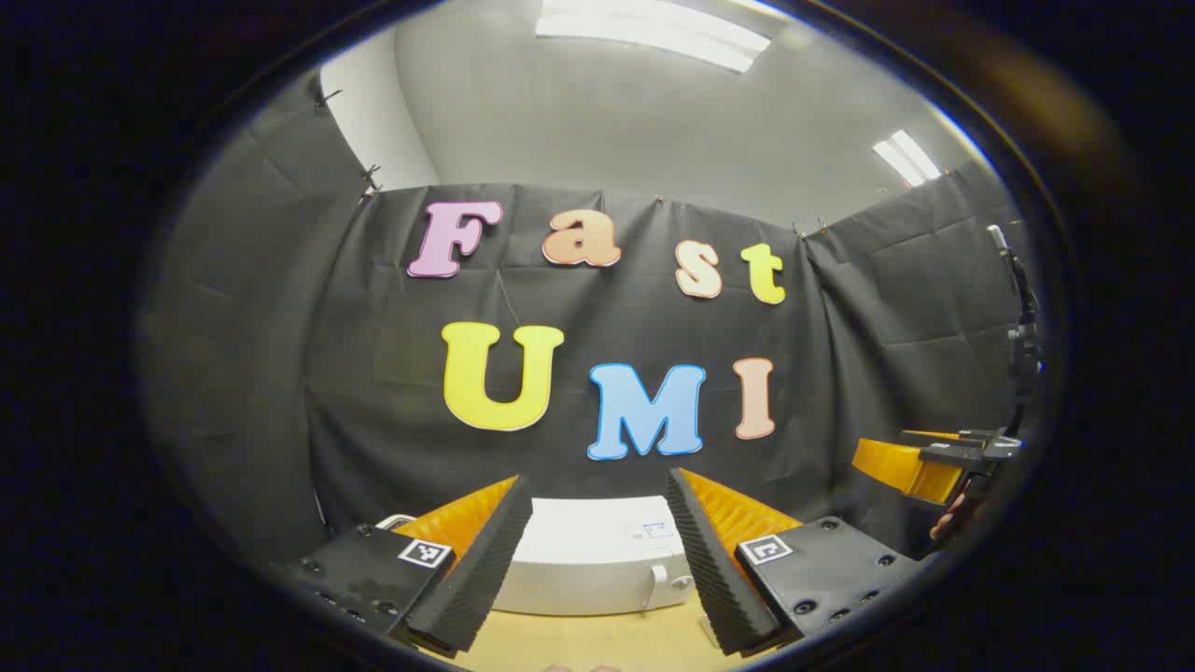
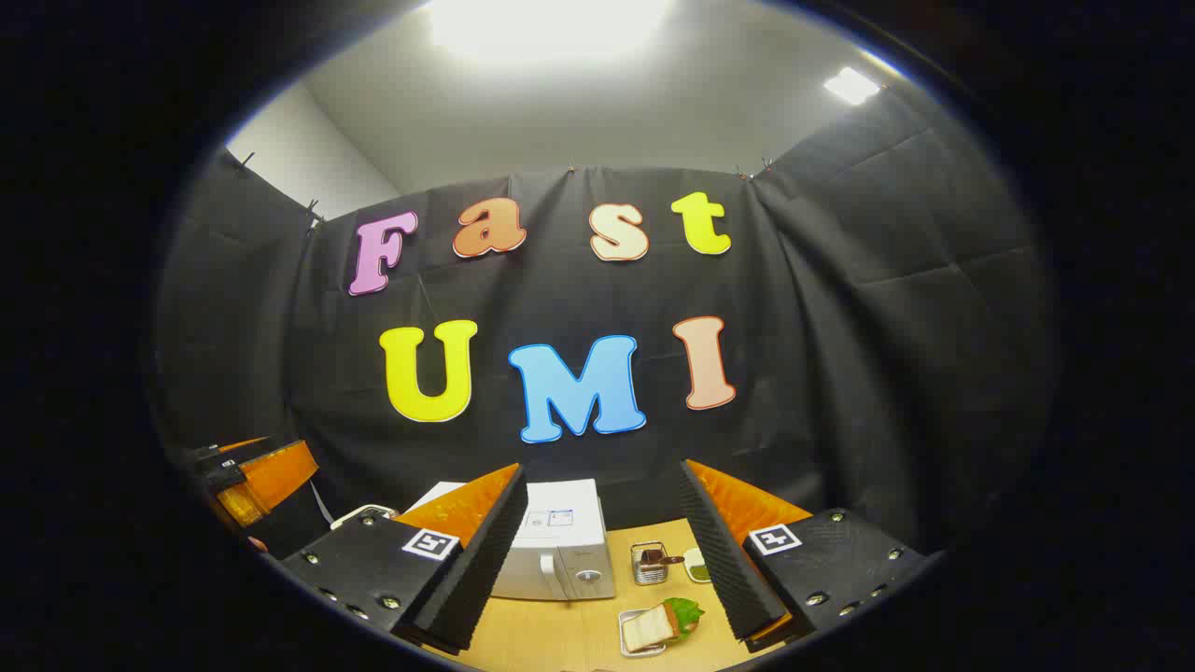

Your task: Open the microwave oven with the left hand, put the food in, and close the microwave oven.

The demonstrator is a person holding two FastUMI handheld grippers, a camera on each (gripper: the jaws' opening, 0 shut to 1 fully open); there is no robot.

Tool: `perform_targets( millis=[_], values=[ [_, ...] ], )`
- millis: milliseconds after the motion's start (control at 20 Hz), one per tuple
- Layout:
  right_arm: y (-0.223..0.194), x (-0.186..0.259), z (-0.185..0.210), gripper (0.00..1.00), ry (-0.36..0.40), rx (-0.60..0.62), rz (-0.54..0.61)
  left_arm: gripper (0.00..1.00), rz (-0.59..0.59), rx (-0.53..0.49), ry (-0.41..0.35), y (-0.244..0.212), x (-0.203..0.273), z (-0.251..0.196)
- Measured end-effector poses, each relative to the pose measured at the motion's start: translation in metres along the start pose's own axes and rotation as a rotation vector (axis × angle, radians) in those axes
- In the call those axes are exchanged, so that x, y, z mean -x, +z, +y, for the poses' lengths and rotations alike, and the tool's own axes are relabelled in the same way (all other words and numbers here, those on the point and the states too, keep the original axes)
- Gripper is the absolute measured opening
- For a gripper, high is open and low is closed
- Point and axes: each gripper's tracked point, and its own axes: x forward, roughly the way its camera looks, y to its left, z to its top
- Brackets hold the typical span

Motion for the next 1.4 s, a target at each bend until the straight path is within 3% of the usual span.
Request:
perform_targets(
  millis=[50, 100, 250, 350, 400, 500, 800, 950, 1100, 1150, 1350, 1400],
  values=[
    [0.002, -0.001, -0.001, 0.97, -0.001, 0.004, -0.006, 0.94, 0.001, 0.015, -0.008, -0.002, -0.002, -0.002],
    [0.002, -0.001, -0.001, 0.93, -0.001, 0.008, -0.010, 0.96, -0.002, 0.029, -0.010, 0.000, -0.005, -0.003],
    [-0.003, -0.008, -0.009, 0.97, 0.007, 0.020, 0.015, 0.96, -0.003, 0.058, -0.005, -0.004, -0.015, -0.011],
    [-0.001, -0.013, -0.016, 0.97, 0.007, 0.022, 0.013, 0.94, -0.003, 0.040, -0.008, -0.004, -0.021, -0.020],
    [-0.002, -0.017, -0.020, 0.93, 0.007, 0.021, 0.015, 0.99, -0.006, 0.029, -0.003, -0.003, -0.024, -0.023],
    [-0.002, -0.023, -0.025, 0.97, 0.021, 0.018, 0.011, 0.96, -0.027, 0.034, 0.010, -0.002, -0.029, -0.031],
    [-0.008, -0.042, -0.044, 0.97, 0.056, 0.009, 0.025, 0.94, -0.048, 0.019, 0.049, -0.015, -0.045, -0.058],
    [-0.016, -0.051, -0.054, 0.97, 0.071, 0.006, 0.038, 0.99, -0.018, 0.008, 0.061, -0.038, -0.056, -0.071],
    [-0.029, -0.055, -0.067, 0.93, 0.069, 0.028, 0.061, 0.96, 0.037, 0.018, 0.059, -0.075, -0.071, -0.084],
    [-0.033, -0.057, -0.070, 0.97, 0.071, 0.033, 0.068, 0.94, 0.045, 0.015, 0.062, -0.087, -0.076, -0.086],
    [-0.048, -0.064, -0.083, 0.94, 0.075, 0.043, 0.106, 0.96, 0.115, 0.010, 0.019, -0.140, -0.097, -0.109],
    [-0.050, -0.066, -0.086, 0.97, 0.076, 0.041, 0.112, 0.96, 0.129, 0.005, 0.020, -0.151, -0.103, -0.111]
  ],
)
